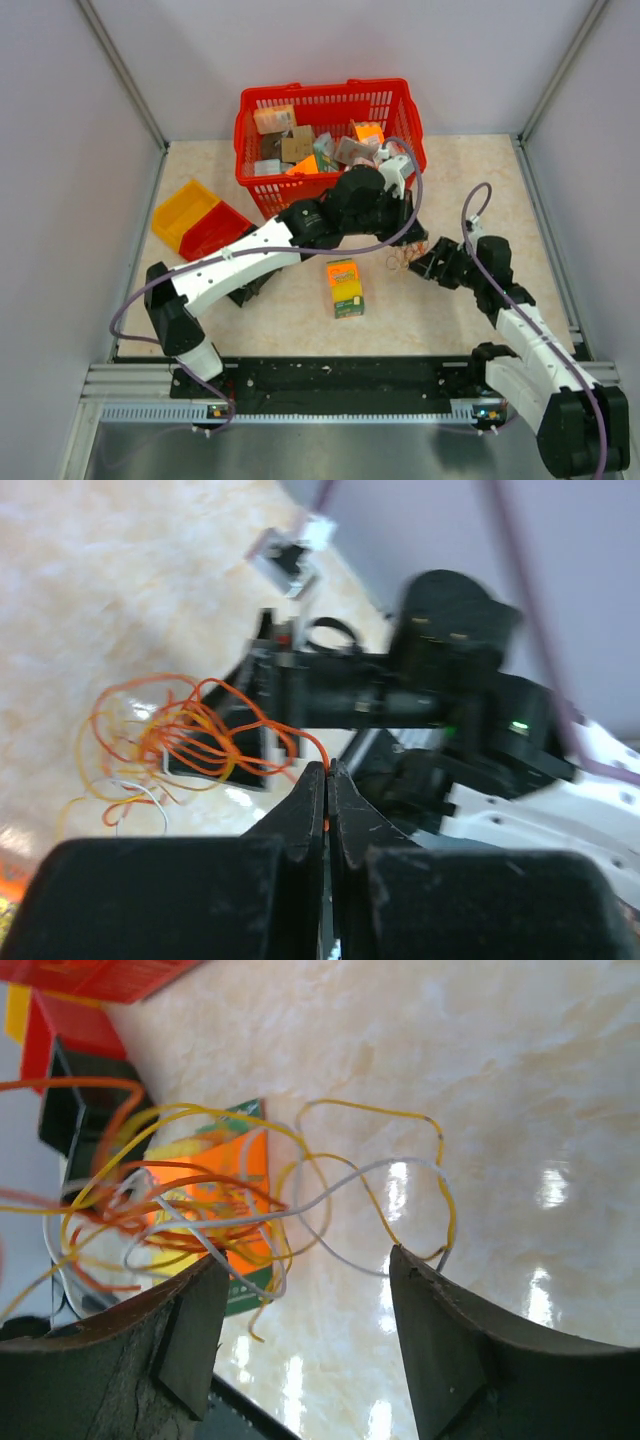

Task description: Untangle the cables

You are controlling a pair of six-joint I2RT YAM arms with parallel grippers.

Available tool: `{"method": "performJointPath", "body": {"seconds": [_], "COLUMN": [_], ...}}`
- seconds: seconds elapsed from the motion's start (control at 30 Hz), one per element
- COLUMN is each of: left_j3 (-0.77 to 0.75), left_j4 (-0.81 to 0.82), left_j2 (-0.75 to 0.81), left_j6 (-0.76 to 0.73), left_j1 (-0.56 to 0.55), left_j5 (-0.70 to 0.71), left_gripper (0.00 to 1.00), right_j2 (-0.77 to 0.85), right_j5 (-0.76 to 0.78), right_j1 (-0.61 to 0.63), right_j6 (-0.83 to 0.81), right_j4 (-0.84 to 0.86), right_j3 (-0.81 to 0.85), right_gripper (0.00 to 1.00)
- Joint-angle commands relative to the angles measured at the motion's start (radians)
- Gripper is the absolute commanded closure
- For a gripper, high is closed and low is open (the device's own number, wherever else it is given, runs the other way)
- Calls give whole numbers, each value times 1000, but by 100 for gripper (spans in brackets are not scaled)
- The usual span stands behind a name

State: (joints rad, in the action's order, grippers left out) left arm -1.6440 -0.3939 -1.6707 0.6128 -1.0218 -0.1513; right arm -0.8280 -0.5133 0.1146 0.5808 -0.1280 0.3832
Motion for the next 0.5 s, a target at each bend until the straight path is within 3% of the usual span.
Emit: {"method": "performJointPath", "body": {"seconds": [0.0,0.1,0.13,0.17,0.3,0.47], "left_j3": [-71,-94,-111,-132,-241,-436], "left_j4": [49,90,78,61,39,-11], "left_j2": [46,101,121,132,189,242], "left_j6": [38,44,48,48,45,-18], "left_j1": [-6,-14,-14,-14,-15,-20], "left_j5": [-198,-231,-223,-208,-197,-136], "left_gripper": [100,100,100,100,100,100], "right_j2": [-98,-134,-120,-99,-82,-213], "right_j5": [221,306,365,396,539,466], "right_j1": [7,-24,-32,-35,-65,-233], "right_j6": [79,157,180,201,194,136], "right_j4": [15,-12,-24,-39,-85,-87], "right_j3": [61,66,56,43,23,62], "right_gripper": [38,56,79,86,93,93]}}
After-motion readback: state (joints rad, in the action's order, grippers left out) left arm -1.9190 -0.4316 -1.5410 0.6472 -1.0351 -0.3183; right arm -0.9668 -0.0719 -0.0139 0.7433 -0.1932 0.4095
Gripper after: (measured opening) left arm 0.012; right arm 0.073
